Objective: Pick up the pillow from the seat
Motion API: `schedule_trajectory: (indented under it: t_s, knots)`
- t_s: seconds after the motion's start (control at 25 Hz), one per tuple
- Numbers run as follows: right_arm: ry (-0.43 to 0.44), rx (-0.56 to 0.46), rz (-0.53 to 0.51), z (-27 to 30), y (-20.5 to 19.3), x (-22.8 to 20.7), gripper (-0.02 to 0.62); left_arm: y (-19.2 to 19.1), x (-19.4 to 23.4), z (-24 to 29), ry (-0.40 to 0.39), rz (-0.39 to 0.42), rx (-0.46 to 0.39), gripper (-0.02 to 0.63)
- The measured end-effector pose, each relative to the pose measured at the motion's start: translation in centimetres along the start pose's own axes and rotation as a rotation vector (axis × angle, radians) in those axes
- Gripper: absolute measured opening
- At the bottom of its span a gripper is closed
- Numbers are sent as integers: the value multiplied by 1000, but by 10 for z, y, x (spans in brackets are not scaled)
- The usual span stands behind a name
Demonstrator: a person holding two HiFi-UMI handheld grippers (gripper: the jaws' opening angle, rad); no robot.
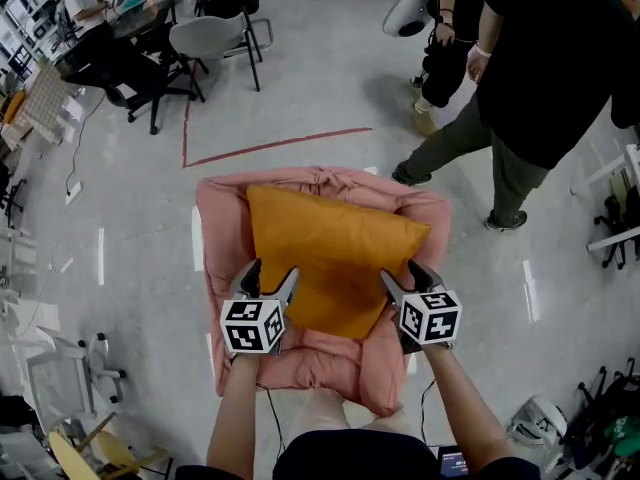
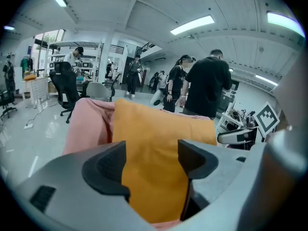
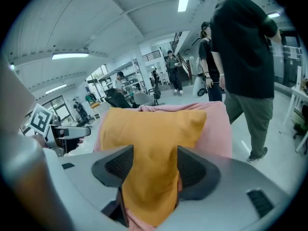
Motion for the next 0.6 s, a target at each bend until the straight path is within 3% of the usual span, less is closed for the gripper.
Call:
schedule_trajectory:
  t_s: [0.32, 0.6]
  knots:
    - [-52, -2, 24, 15, -4, -11, 304, -3, 16, 25, 30, 9, 18, 412]
    - [-77, 12, 53, 24, -5, -24, 324, -6, 27, 45, 42, 4, 45, 431]
Point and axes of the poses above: the fingertips, and each gripper's own axes: z forward along the fingers, x to its left, y out of its top, the point moved 9 cm from there along -z, backward along the fingers, and after that the axes turned 13 degrees about y, right-handed, at the moved point
